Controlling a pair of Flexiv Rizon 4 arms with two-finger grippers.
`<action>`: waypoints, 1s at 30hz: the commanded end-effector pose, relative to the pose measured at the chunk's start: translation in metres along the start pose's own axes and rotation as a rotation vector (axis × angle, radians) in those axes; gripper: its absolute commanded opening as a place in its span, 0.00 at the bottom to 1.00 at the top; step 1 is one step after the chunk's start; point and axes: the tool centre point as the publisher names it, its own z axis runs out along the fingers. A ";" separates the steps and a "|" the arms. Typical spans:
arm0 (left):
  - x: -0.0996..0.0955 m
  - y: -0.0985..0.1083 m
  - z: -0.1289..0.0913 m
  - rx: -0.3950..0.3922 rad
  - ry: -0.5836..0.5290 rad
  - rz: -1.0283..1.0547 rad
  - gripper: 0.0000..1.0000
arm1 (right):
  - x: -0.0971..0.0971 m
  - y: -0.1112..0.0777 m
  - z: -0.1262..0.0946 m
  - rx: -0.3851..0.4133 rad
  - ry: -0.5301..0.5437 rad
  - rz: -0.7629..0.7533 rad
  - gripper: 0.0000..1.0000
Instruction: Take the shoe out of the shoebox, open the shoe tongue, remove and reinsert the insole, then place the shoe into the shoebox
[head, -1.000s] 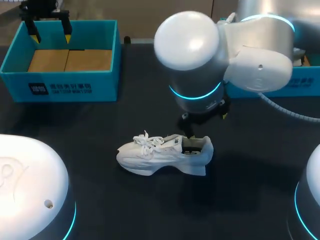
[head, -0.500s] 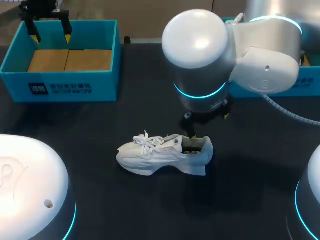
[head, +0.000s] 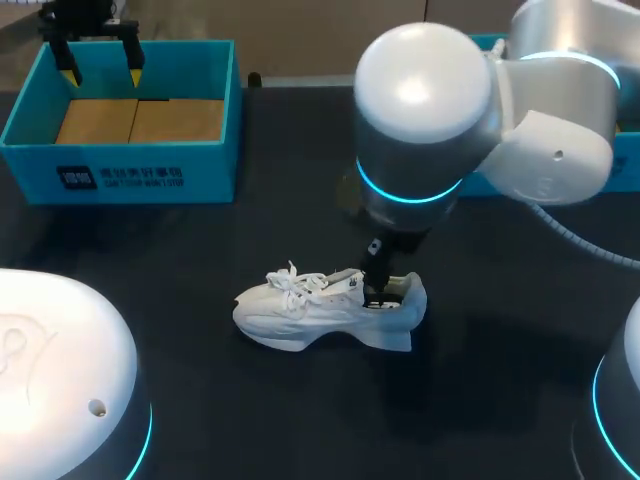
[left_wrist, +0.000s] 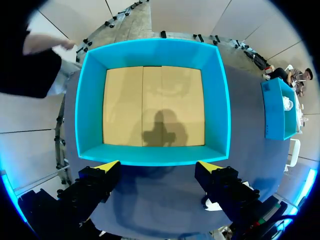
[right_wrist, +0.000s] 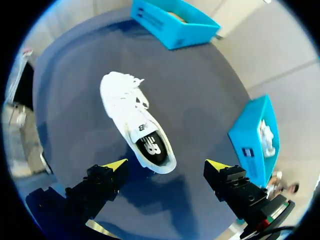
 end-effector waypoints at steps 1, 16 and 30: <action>0.000 0.000 0.000 0.000 0.000 0.000 1.00 | -0.008 -0.007 0.005 -0.159 0.169 -0.466 1.00; 0.000 0.000 0.000 0.000 0.000 0.000 1.00 | -0.012 -0.010 0.012 -0.206 0.258 -0.501 1.00; 0.000 0.000 0.000 0.000 0.000 0.000 1.00 | -0.012 -0.010 0.012 -0.206 0.258 -0.501 1.00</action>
